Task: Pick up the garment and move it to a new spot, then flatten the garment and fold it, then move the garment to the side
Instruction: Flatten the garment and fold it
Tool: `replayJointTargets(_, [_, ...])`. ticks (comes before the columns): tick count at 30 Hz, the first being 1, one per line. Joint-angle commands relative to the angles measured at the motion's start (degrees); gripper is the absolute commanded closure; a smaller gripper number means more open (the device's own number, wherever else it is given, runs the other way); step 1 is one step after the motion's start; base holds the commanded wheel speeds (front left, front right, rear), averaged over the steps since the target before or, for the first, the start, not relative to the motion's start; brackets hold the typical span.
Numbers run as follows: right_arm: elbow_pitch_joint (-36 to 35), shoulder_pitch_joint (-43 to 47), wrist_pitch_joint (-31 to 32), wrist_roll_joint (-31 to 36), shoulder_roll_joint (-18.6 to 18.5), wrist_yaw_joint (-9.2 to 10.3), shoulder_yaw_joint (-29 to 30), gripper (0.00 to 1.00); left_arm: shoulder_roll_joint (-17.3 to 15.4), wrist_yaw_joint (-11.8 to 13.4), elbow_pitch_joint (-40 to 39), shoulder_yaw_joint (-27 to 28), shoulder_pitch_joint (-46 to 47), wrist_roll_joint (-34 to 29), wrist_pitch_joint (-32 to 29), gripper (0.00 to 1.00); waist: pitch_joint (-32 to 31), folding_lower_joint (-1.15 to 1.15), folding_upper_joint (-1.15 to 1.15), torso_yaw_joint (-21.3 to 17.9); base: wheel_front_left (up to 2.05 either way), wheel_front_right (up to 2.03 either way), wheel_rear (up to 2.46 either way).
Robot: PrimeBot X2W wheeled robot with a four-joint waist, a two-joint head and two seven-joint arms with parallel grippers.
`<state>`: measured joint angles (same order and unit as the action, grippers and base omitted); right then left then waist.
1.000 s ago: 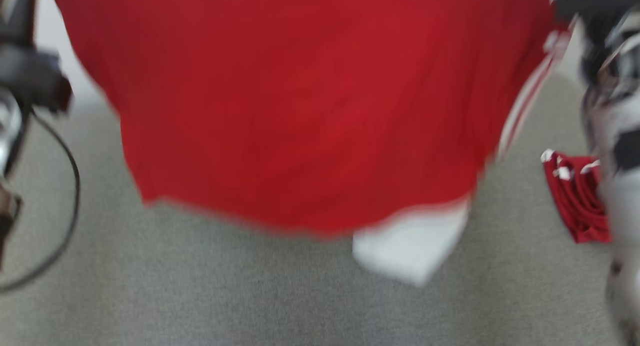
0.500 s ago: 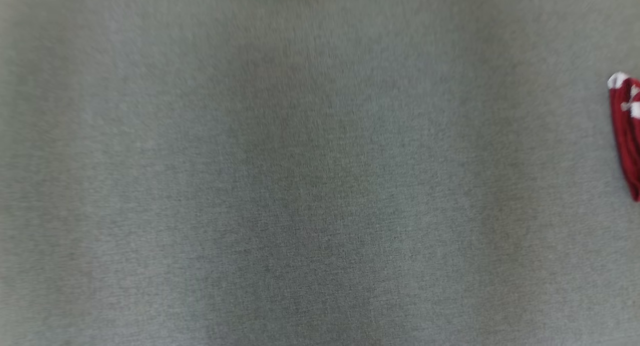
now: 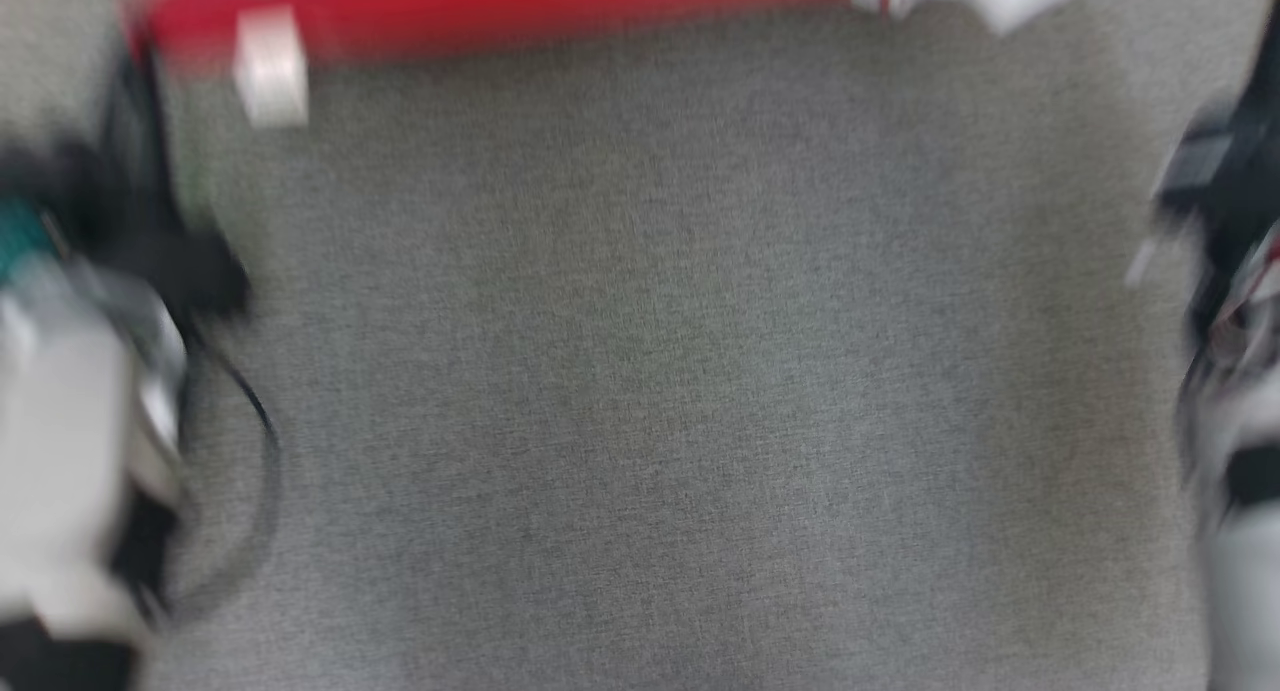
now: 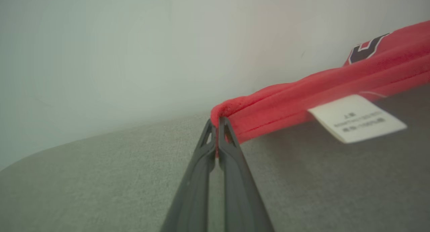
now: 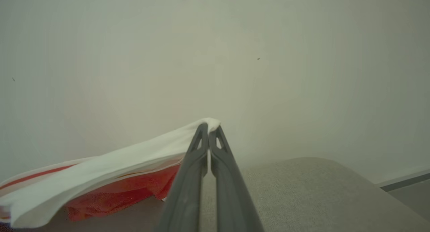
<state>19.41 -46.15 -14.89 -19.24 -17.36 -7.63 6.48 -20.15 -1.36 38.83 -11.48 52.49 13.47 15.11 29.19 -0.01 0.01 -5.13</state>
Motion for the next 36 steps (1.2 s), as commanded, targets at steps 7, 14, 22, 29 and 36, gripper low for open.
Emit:
replayJointTargets(7, [-2.5, 22.6, -0.4, 1.4, 5.4, 0.30, 1.8, 1.00, 5.9, 1.3, -3.5, 7.7, -24.1, 2.8, 0.0, 1.00, -13.3, 0.01, -0.01, -0.2, 0.00, 0.00, 0.00])
replayJointTargets(14, [0.4, 34.6, -0.4, 2.9, 8.9, 0.30, 3.9, 1.00, 10.4, 0.8, -3.8, 12.4, -37.5, 1.4, 0.0, 1.00, -21.4, 0.01, -0.01, -1.9, 0.00, 0.00, 0.00])
replayJointTargets(22, [3.4, 44.2, -0.4, 4.9, 9.1, 0.31, 5.4, 1.00, 13.8, -0.4, -3.0, 15.3, -48.3, 0.0, 0.0, 1.00, -28.2, 0.01, -0.01, -2.4, 0.00, 0.00, 0.00])
replayJointTargets(29, [5.6, 50.9, -0.4, 6.2, 9.5, 0.31, 5.6, 1.00, 15.4, -2.2, -2.8, 17.4, -54.9, -1.2, 0.1, 1.00, -31.9, 0.01, -0.01, -1.3, 0.00, 0.00, 0.00])
replayJointTargets(36, [6.4, 55.5, -0.4, 6.6, 10.2, 0.31, 4.3, 1.00, 16.5, -3.7, -3.4, 19.2, -60.0, -1.7, 0.1, 1.00, -34.6, 0.01, -0.01, -0.6, 0.00, 0.00, 0.00])
